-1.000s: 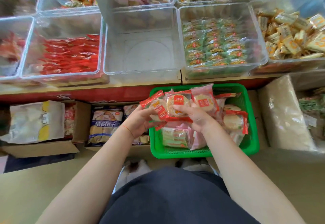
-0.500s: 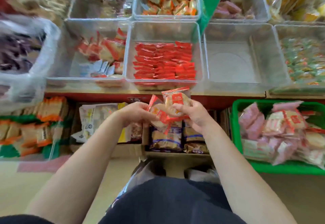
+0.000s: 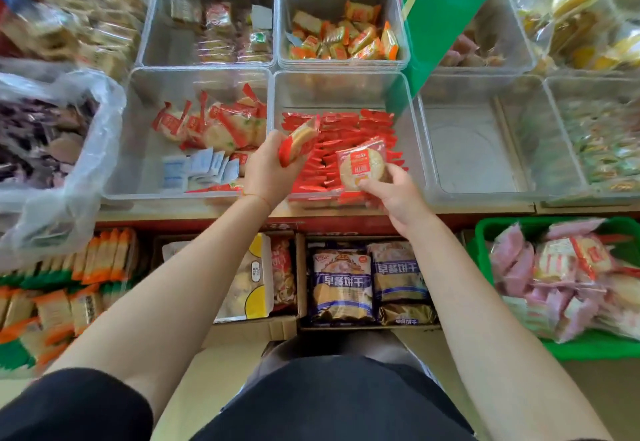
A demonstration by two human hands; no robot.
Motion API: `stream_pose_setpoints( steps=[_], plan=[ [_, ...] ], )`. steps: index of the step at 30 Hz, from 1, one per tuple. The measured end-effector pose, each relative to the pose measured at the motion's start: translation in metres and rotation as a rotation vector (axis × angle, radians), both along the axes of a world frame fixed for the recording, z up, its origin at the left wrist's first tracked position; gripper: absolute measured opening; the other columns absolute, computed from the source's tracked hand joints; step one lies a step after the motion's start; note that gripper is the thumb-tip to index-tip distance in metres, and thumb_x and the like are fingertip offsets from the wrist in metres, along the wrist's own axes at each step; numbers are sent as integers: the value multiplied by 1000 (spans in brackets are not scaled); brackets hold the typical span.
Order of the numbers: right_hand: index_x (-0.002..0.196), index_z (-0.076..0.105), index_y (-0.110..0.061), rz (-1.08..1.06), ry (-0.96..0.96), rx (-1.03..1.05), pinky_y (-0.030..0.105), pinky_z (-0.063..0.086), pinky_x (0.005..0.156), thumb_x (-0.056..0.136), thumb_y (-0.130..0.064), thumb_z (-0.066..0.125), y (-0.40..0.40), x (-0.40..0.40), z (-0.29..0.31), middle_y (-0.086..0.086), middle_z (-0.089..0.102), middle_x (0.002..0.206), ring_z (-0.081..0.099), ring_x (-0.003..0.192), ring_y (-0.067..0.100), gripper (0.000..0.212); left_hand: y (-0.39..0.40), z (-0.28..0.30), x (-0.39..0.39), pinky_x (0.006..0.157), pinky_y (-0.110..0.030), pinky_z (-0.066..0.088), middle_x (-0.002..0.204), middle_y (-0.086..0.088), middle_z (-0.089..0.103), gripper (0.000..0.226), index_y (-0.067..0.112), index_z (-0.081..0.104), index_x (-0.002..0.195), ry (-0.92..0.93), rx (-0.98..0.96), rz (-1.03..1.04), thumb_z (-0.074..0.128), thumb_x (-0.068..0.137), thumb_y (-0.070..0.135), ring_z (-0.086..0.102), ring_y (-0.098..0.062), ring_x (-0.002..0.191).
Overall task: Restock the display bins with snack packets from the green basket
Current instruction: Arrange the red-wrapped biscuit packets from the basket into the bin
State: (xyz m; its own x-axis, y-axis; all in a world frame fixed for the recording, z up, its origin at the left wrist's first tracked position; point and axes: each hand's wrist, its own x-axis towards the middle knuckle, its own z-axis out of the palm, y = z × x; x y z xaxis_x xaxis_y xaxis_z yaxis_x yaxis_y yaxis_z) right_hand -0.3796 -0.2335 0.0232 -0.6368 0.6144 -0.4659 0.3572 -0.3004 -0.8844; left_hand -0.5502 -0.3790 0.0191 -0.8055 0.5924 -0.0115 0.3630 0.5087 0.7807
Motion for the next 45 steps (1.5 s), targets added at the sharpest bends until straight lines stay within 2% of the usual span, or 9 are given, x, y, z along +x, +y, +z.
stream_pose_setpoints(
  steps=[5,9,13,17,20,26,33,38,45],
  plan=[
    [87,71,-14,-130,-74,46,29,47,59,80,-22,75,24,-37,-11,5,71,83,63,69,19,11,30,-26,-48,60,-38,35,73,-11,56,38,6,53,87,285,-129,-50,70,88,40,55,-37,71],
    [103,66,-22,-171,-81,33,31,53,58,92,-34,63,42,-59,-13,5,74,98,69,77,19,16,49,-53,-80,88,-46,47,101,-16,65,44,5,66,99,417,-157,-106,55,95,48,59,-39,99],
    [118,52,-25,-110,-86,49,25,49,41,103,-37,48,60,-81,-11,6,73,94,68,57,21,20,58,-67,-90,118,-44,26,152,-17,40,50,14,52,138,188,-222,-26,42,102,47,34,-35,141],
    [117,51,-21,-54,-118,259,29,53,46,101,-24,53,82,-117,-21,7,68,92,66,60,19,16,62,-64,-86,116,-40,29,155,-15,37,48,6,50,136,179,-207,28,41,104,40,35,-31,141],
    [113,55,-26,16,-127,445,41,60,74,97,-19,59,99,-151,-35,-1,68,98,69,84,21,18,64,-66,-88,111,-42,35,156,-14,35,43,8,54,129,197,-241,23,42,103,41,35,-32,141],
    [131,61,-12,339,-233,683,21,38,99,99,-11,50,108,-202,-53,8,57,125,55,114,21,34,64,-72,-88,96,-45,47,159,-8,29,32,17,61,120,246,-319,-1,48,100,40,39,-33,137],
    [106,55,-12,494,-285,828,29,35,71,91,-1,51,102,-226,-67,5,60,100,56,91,25,18,62,-75,-89,93,-44,49,158,-10,31,20,14,64,108,270,-317,-1,58,94,27,42,-34,133],
    [108,67,-12,633,-371,848,34,44,85,90,2,46,101,-233,-69,14,63,111,56,108,33,31,60,-76,-91,93,-45,49,157,-14,31,20,16,68,107,302,-317,-39,59,90,22,43,-37,131],
    [106,68,-13,458,5,1330,44,44,83,75,3,54,80,-206,-40,8,63,109,54,107,32,38,62,-77,-89,94,-46,49,155,-16,36,21,17,69,110,333,-314,-10,58,95,27,46,-39,128]
  ],
)
